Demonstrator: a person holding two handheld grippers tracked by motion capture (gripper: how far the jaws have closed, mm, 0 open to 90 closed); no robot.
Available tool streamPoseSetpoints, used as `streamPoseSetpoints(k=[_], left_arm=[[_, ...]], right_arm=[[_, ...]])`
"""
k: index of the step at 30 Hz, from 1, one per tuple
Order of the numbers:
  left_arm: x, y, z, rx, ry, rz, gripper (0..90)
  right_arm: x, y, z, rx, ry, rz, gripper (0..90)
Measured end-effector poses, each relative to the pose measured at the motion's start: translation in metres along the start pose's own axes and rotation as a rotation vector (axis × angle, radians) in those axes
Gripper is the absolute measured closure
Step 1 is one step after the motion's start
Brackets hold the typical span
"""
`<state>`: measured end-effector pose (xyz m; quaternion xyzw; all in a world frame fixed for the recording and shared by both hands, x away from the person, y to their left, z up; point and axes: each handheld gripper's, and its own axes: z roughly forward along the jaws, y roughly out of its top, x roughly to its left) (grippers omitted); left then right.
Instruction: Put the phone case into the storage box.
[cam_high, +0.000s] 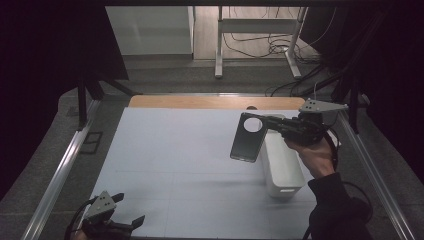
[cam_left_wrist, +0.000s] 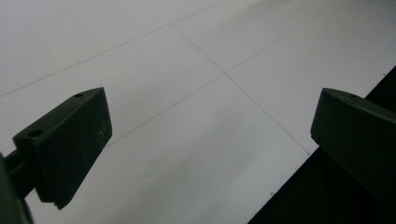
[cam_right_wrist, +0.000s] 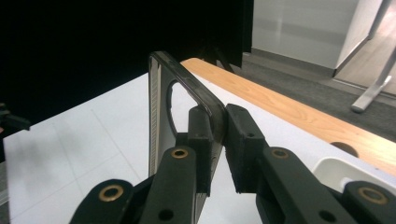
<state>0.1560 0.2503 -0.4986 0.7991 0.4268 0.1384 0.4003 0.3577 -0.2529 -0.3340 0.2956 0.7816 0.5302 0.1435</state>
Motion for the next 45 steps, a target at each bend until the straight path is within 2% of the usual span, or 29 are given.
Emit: streamPoseSetpoints(k=[6, 13, 17, 27, 45], left_arm=[[0.000, -0.003, 0.000, 0.009, -0.012, -0.004, 0.0], [0.001, -0.006, -0.003, -0.017, -0.039, -0.027, 0.0], [0.001, -0.008, -0.004, -0.022, -0.046, -0.026, 0.0], [0.002, -0.010, -0.006, -0.048, -0.046, -0.023, 0.0], [0.001, -0.009, -0.005, -0.041, -0.041, -0.012, 0.0]], right_arm=[[-0.010, 0.004, -0.004, -0.005, -0.023, 0.003, 80.6], [-0.023, 0.008, -0.009, -0.009, -0.049, 0.003, 80.6], [-0.029, 0.012, -0.011, -0.005, -0.062, -0.003, 80.6], [-0.044, 0.021, -0.014, -0.004, -0.084, -0.016, 80.5], [-0.079, 0.029, -0.016, 0.014, -0.139, -0.044, 80.6]])
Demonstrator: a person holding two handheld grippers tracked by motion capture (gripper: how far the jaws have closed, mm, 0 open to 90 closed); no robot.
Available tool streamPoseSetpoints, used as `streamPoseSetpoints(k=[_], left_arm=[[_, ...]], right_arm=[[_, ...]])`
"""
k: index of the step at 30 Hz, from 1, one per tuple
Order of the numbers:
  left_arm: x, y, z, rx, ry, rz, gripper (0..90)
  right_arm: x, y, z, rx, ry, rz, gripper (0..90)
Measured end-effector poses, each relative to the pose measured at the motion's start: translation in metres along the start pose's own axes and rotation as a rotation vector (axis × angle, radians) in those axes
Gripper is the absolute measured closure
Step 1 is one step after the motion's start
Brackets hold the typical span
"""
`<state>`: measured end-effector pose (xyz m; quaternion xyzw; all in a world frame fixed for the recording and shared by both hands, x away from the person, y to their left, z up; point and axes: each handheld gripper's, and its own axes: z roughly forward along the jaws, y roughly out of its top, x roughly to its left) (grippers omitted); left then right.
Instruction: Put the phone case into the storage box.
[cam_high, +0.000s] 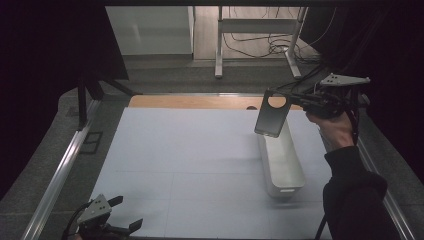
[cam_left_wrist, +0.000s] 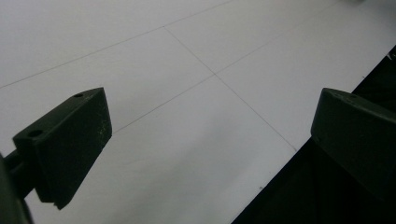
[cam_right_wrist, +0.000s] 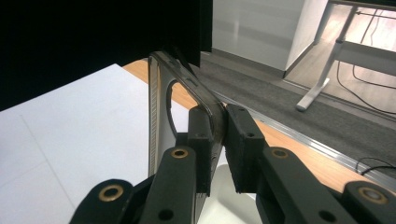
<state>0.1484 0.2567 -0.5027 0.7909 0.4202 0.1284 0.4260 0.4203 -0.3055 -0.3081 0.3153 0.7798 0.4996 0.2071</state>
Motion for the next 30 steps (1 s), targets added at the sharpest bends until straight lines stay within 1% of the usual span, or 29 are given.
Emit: streamPoseSetpoints(k=[7, 11, 16, 19, 24, 30], left_arm=[[0.000, 0.000, 0.000, 0.000, -0.002, -0.005, 0.0], [0.000, 0.000, 0.000, -0.002, 0.005, 0.002, 0.0], [0.000, 0.000, 0.001, 0.003, 0.004, 0.003, 0.0], [-0.001, 0.000, 0.001, 0.005, 0.004, 0.004, 0.0], [-0.001, 0.000, 0.001, 0.005, 0.006, 0.003, 0.0], [-0.001, 0.000, 0.001, 0.007, 0.005, 0.005, 0.0]], right_arm=[[-0.017, -0.002, 0.001, -0.003, -0.021, 0.002, 80.6], [-0.026, -0.005, 0.004, 0.003, -0.027, -0.002, 80.6], [-0.034, -0.005, 0.008, 0.006, -0.026, -0.009, 80.6], [-0.039, -0.006, 0.011, 0.012, -0.035, -0.017, 80.6], [-0.048, -0.008, 0.016, 0.017, -0.041, -0.017, 80.6], [-0.054, -0.013, 0.025, 0.037, -0.041, -0.040, 80.6]])
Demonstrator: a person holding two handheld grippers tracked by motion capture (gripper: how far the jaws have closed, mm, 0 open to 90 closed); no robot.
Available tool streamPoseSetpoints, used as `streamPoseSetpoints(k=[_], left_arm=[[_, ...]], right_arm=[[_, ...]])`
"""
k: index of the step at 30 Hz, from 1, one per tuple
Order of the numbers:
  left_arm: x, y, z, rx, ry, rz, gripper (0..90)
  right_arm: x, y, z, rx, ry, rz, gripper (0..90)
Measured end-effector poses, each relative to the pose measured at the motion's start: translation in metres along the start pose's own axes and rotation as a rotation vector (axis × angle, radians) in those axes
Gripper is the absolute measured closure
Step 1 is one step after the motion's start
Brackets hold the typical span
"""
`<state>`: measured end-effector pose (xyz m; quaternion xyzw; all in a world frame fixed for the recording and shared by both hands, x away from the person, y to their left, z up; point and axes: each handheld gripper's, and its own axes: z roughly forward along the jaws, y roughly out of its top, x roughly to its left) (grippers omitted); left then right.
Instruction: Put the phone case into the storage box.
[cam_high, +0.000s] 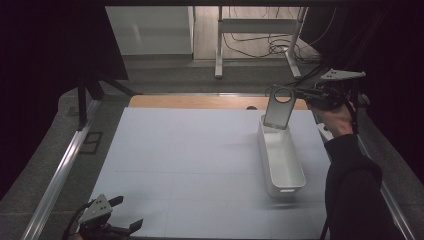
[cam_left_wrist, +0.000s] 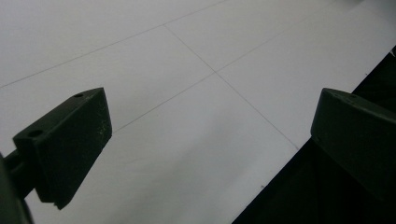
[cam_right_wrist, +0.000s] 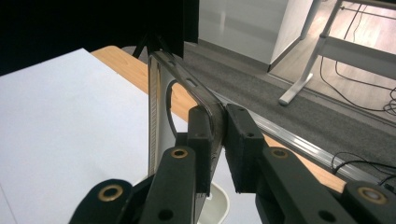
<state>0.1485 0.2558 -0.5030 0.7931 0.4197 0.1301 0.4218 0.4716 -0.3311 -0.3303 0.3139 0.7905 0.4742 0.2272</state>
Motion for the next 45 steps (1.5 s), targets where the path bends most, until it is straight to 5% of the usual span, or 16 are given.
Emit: streamPoseSetpoints(k=[24, 45], left_arm=[[0.001, 0.000, 0.000, 0.003, -0.005, -0.006, 0.0], [0.001, 0.000, 0.000, 0.004, -0.013, -0.010, 0.0]], right_arm=[[-0.012, -0.030, 0.039, 0.051, 0.033, -0.052, 80.6], [-0.017, -0.041, 0.055, 0.054, 0.042, -0.094, 80.6]])
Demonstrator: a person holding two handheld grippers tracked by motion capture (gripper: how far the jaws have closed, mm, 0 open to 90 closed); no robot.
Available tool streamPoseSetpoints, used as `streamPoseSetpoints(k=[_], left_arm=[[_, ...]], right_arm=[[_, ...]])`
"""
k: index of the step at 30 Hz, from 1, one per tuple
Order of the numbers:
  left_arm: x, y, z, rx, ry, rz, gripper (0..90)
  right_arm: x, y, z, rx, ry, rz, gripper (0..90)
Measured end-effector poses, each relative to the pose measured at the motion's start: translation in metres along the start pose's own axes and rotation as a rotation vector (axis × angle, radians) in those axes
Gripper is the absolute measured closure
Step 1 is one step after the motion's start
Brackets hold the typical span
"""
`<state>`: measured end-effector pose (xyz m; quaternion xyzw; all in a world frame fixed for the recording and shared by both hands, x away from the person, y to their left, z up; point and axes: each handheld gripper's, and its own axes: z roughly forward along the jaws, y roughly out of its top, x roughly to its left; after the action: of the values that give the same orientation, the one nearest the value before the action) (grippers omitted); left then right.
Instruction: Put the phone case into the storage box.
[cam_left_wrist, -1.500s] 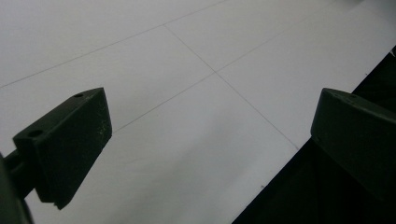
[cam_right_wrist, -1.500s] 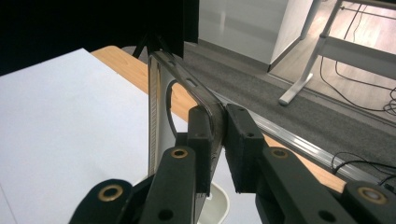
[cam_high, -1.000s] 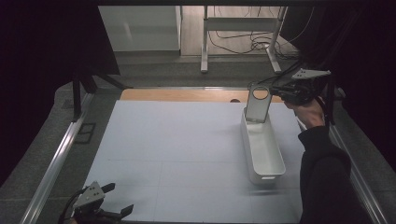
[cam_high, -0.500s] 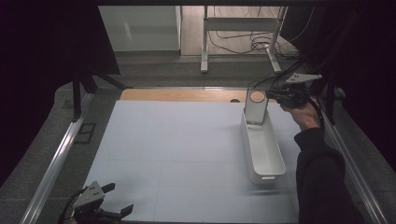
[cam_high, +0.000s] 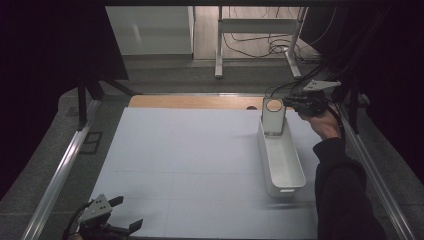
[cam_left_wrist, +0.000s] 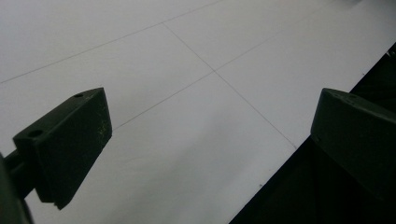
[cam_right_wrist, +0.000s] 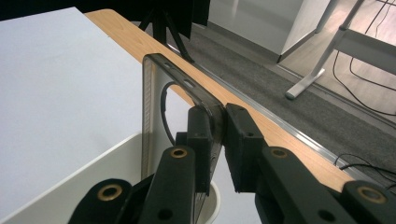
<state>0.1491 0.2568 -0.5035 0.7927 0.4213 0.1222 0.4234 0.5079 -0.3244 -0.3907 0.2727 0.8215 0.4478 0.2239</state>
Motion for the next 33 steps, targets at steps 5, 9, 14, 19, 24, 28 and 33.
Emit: streamPoseSetpoints(k=[5, 9, 14, 19, 24, 28, 33], left_arm=[[0.000, 0.000, 0.000, 0.000, -0.001, 0.001, 0.0], [0.000, 0.000, 0.000, 0.001, -0.002, 0.001, 0.0], [0.000, 0.000, 0.000, 0.002, -0.003, 0.001, 0.0], [0.000, 0.000, 0.000, 0.003, -0.001, 0.003, 0.0], [0.000, 0.000, 0.000, 0.004, -0.001, 0.002, 0.0], [0.000, 0.000, 0.000, 0.004, 0.000, 0.002, 0.0], [0.000, 0.000, 0.000, 0.001, 0.001, -0.001, 0.0]], right_arm=[[-0.001, -0.003, 0.002, 0.005, -0.005, -0.004, 80.6], [-0.001, -0.008, 0.005, 0.015, -0.027, -0.016, 80.5], [-0.001, -0.011, 0.005, 0.015, -0.052, -0.004, 79.8], [-0.002, -0.012, 0.005, 0.027, -0.067, 0.013, 78.4], [0.000, -0.012, 0.008, 0.048, -0.090, 0.040, 71.8], [0.001, -0.011, 0.010, 0.054, -0.119, 0.050, 66.6], [0.002, -0.009, 0.007, 0.055, -0.126, 0.069, 59.9]])
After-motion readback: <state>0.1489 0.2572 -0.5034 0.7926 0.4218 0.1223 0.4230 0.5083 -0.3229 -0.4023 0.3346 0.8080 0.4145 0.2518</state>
